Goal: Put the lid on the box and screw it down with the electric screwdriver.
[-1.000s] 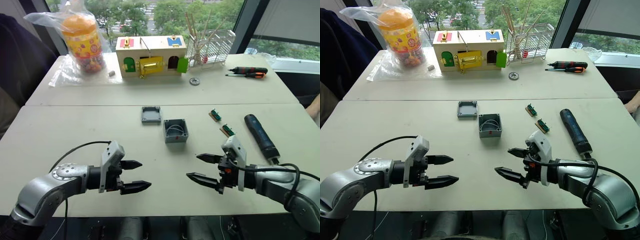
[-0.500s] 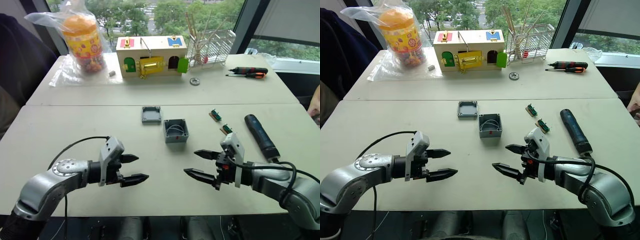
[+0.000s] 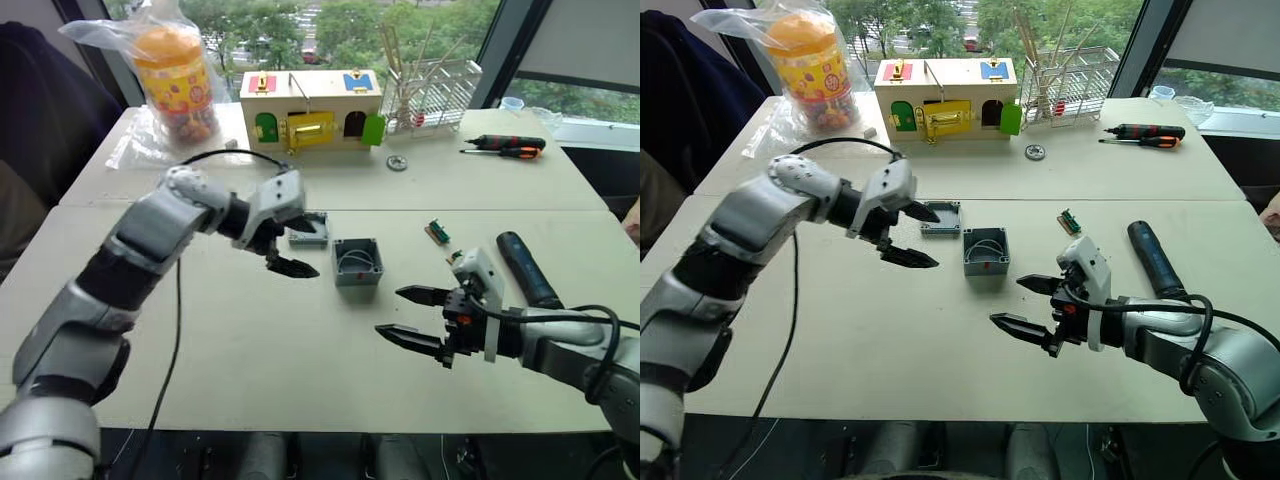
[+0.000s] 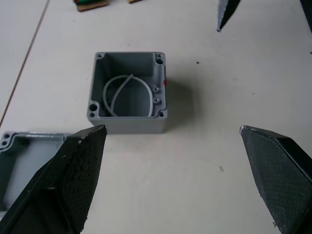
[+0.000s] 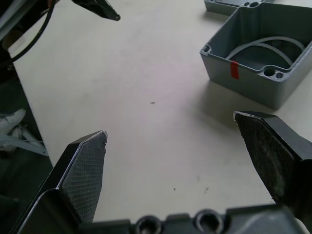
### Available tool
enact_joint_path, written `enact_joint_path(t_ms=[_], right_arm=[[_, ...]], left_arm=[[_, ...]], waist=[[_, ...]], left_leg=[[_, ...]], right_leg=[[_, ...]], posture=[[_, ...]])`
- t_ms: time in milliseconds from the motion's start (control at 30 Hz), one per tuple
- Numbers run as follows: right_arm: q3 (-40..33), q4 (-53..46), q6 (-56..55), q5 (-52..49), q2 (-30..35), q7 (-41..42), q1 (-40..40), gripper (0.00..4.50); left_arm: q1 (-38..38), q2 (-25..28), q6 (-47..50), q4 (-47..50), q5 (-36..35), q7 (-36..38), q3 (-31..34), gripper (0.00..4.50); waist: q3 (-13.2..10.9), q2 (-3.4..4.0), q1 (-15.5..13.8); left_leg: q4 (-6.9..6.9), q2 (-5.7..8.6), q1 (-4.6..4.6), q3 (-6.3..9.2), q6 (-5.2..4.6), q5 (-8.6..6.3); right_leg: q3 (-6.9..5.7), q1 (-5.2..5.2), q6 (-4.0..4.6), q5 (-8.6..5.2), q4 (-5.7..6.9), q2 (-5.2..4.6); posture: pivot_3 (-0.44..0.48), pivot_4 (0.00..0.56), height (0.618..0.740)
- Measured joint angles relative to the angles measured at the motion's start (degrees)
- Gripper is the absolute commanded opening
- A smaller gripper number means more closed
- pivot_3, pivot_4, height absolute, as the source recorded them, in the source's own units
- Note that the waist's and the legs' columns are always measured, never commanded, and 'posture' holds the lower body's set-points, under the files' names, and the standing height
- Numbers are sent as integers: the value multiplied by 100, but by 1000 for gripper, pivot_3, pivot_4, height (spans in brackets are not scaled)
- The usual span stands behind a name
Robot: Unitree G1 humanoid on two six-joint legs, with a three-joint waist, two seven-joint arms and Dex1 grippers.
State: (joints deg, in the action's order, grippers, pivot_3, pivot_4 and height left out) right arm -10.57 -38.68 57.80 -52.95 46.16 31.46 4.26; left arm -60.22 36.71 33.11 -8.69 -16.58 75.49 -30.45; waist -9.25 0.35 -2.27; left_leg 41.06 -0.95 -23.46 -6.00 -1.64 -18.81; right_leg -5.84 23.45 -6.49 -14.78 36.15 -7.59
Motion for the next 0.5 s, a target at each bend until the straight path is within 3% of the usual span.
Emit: enact_joint_path(t_ms=[133, 333, 500], right_arm=[[13, -22, -93, 221, -127, -308, -187, 4490], [260, -361, -247, 530, -673, -934, -377, 4490], [297, -406, -303, 663, -892, -1211, -443, 4490]], left_arm=[[-308, -736, -450, -954, 539, 301, -415, 4500], [-1019, -2200, -1004, -3014, 1391, -79, -591, 4500], [-1083, -2507, -1421, -3689, 1790, 115, -600, 4500]], waist=[[-8, -13, 9], [-19, -32, 7], [-24, -38, 28]], left_leg=[[3, -2, -1, 5, 0, 1], [9, 0, -7, 18, -6, -2], [6, -8, -10, 15, -7, -2]], right_leg=[[0, 2, -1, 0, 4, 0], [1, 5, -5, 0, 4, -5], [1, 20, -5, 0, 13, -3]], posture=[[0, 150, 705], [0, 150, 705], [0, 150, 705]])
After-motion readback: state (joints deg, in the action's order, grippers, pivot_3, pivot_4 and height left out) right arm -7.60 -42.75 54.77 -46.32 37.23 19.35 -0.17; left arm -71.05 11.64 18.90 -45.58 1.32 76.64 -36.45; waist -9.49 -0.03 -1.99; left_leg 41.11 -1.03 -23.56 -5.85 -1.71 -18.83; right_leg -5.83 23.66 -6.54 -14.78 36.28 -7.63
